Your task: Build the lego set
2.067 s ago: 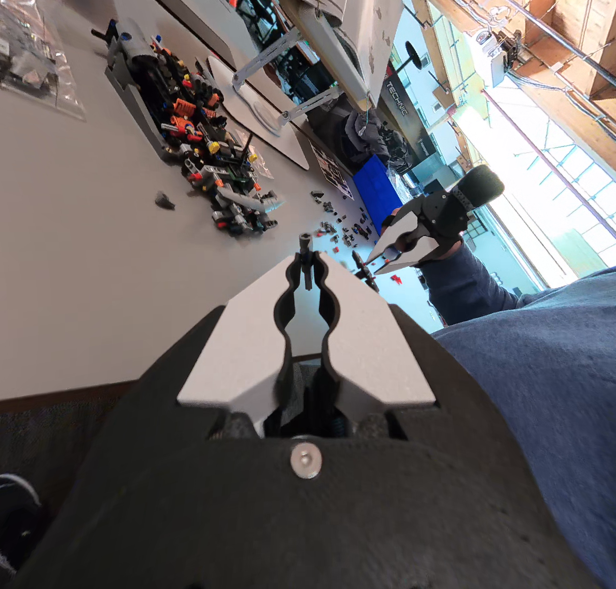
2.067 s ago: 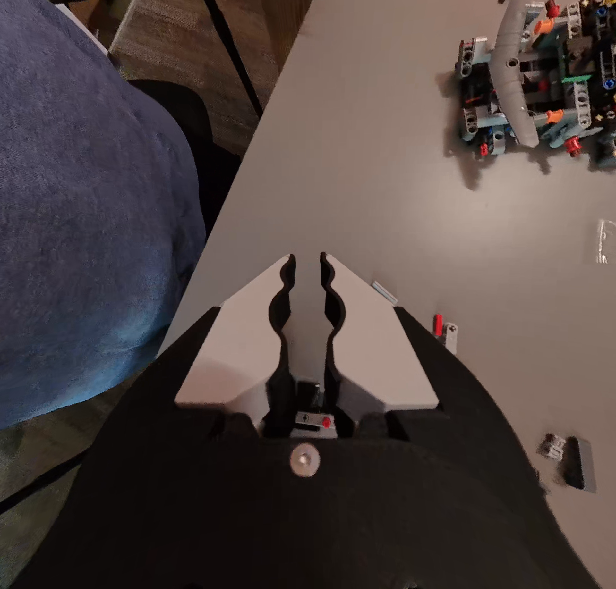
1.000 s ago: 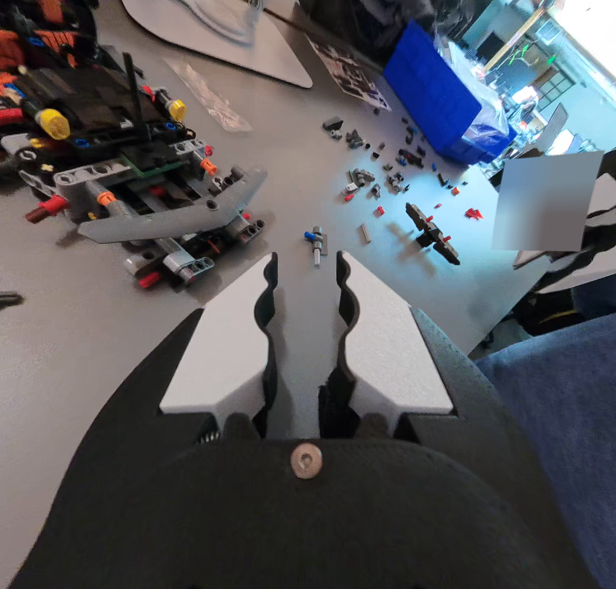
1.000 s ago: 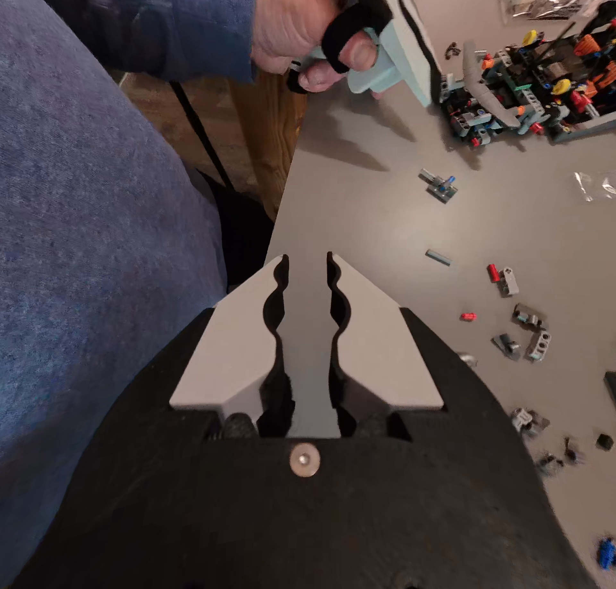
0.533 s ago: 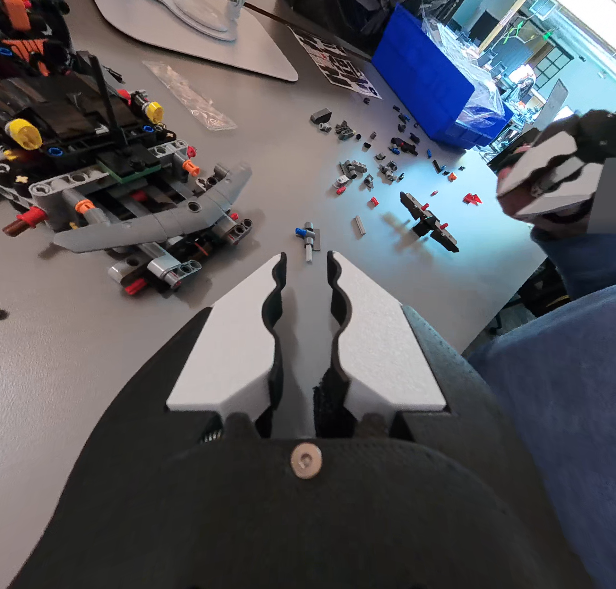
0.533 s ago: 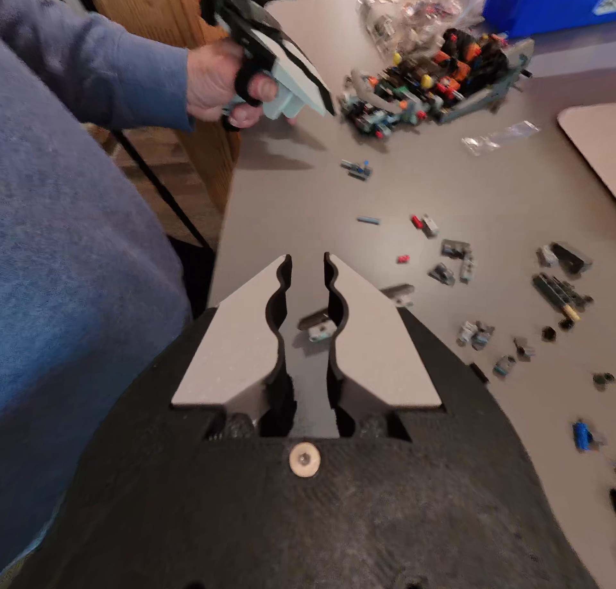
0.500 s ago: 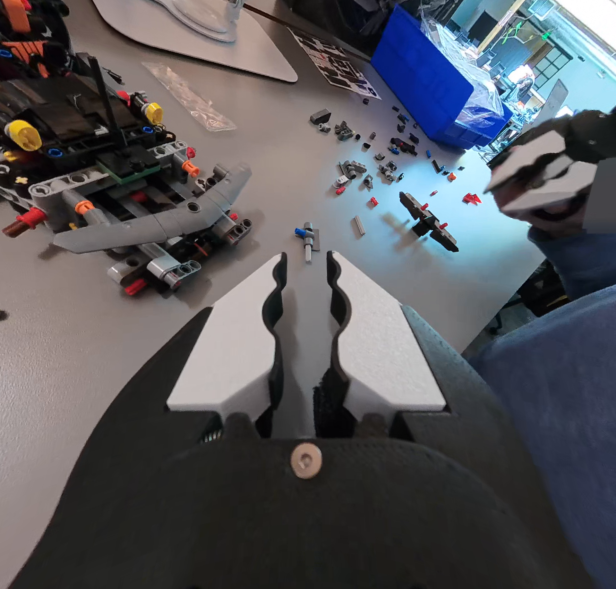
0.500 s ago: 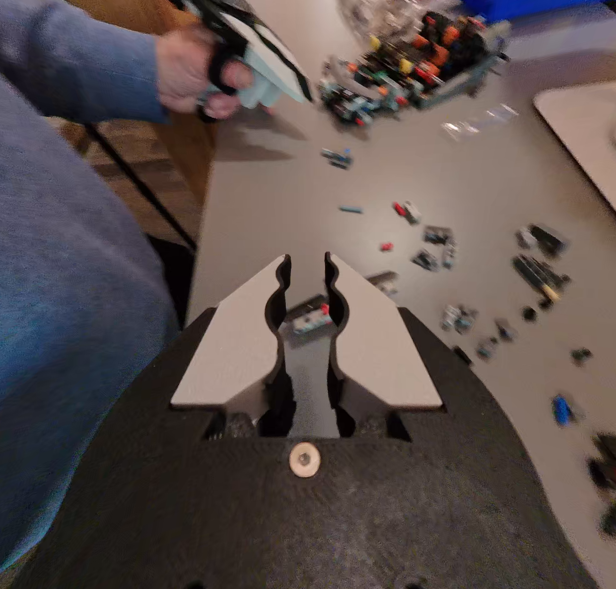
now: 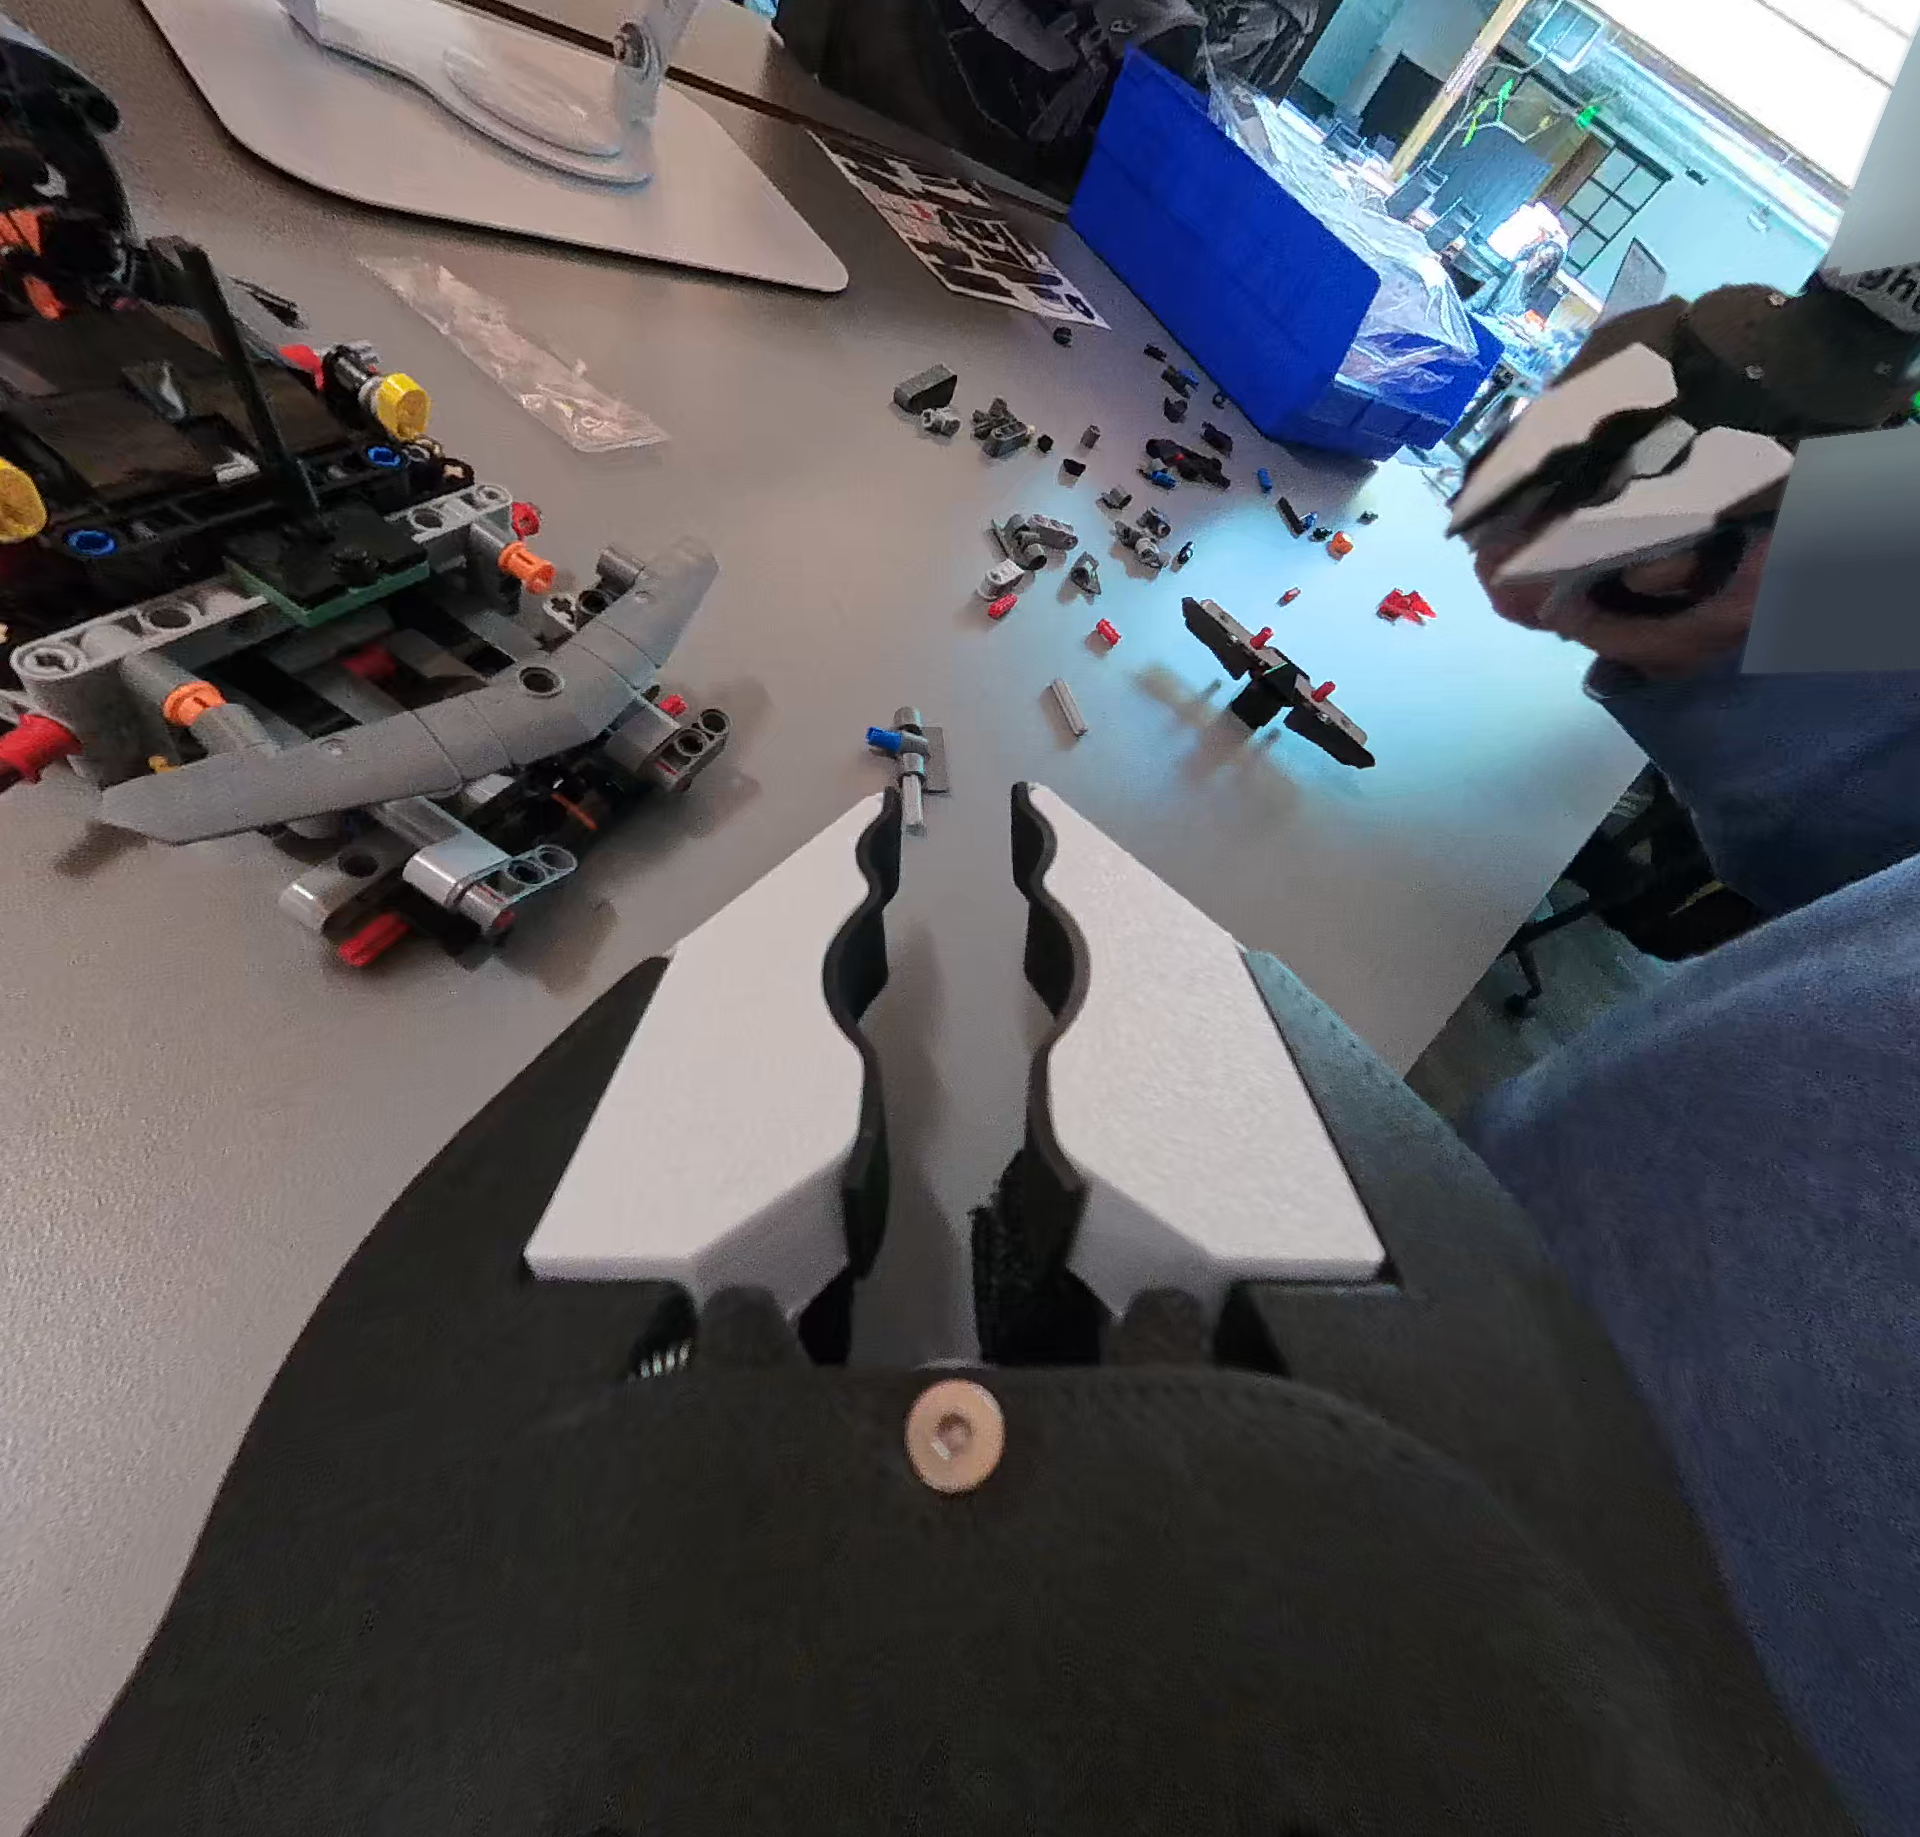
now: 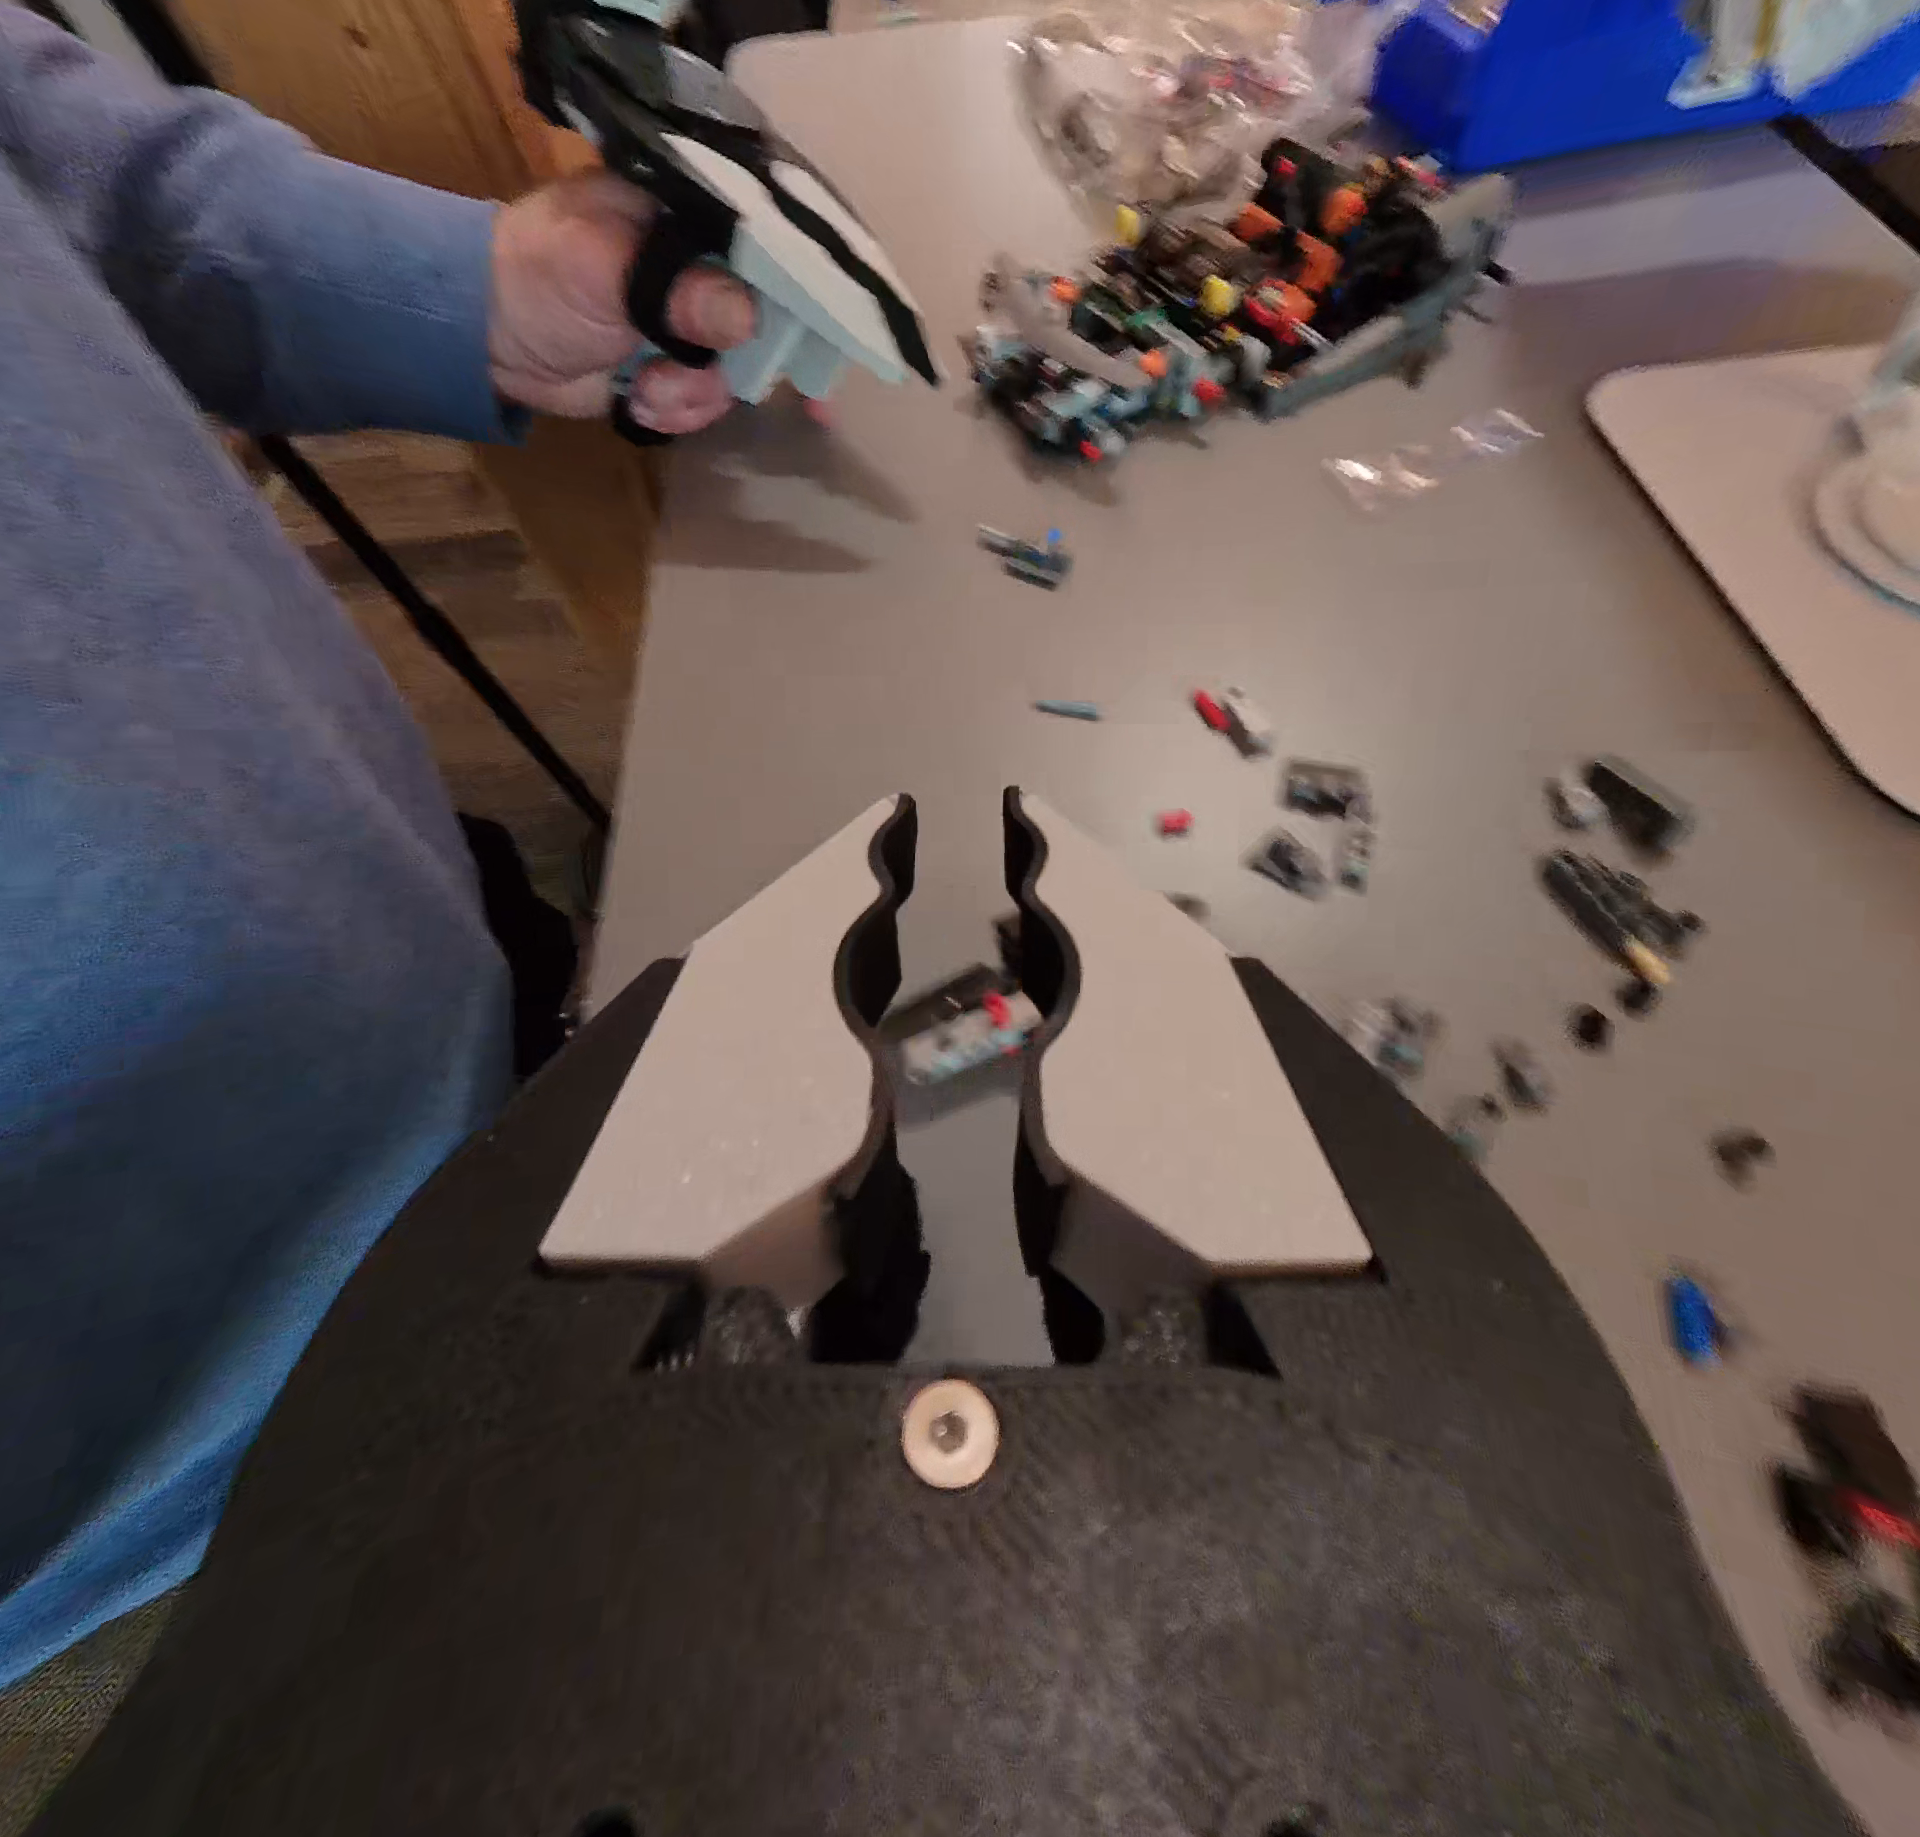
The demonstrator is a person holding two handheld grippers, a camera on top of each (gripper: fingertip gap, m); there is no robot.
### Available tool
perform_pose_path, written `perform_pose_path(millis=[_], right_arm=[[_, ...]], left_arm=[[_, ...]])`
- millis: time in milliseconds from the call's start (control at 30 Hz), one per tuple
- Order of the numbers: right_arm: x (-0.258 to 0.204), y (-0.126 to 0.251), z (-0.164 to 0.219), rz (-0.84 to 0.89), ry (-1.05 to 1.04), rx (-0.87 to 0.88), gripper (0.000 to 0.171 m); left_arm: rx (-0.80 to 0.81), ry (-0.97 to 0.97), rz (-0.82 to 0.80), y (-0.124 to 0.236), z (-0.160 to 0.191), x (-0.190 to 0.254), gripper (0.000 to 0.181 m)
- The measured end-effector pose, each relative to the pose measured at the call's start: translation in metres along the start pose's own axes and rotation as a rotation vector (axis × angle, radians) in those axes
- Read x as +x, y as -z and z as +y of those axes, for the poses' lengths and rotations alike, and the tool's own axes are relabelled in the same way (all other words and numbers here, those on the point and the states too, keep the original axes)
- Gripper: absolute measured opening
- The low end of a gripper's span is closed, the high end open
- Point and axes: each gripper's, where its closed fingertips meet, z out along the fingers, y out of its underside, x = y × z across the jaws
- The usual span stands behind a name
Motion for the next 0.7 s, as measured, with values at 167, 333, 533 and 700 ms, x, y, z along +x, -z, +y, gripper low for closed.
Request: perform_pose_path(millis=[167,333,533,700], right_arm=[[-0.069,-0.024,-0.042,-0.218,0.034,0.111,0.013],[-0.148,-0.065,-0.058,-0.420,0.093,0.081,0.012],[-0.250,-0.121,-0.051,-0.548,0.001,0.042,0.008],[-0.318,-0.179,-0.008,-0.540,-0.127,-0.055,0.009]], left_arm=[[0.033,-0.030,0.025,0.002,-0.005,0.009,0.023],[0.161,-0.111,0.106,0.025,-0.014,0.035,0.024],[0.199,-0.037,0.086,0.107,0.081,0.068,0.015],[-0.057,0.277,-0.012,0.143,0.289,0.028,0.022]])
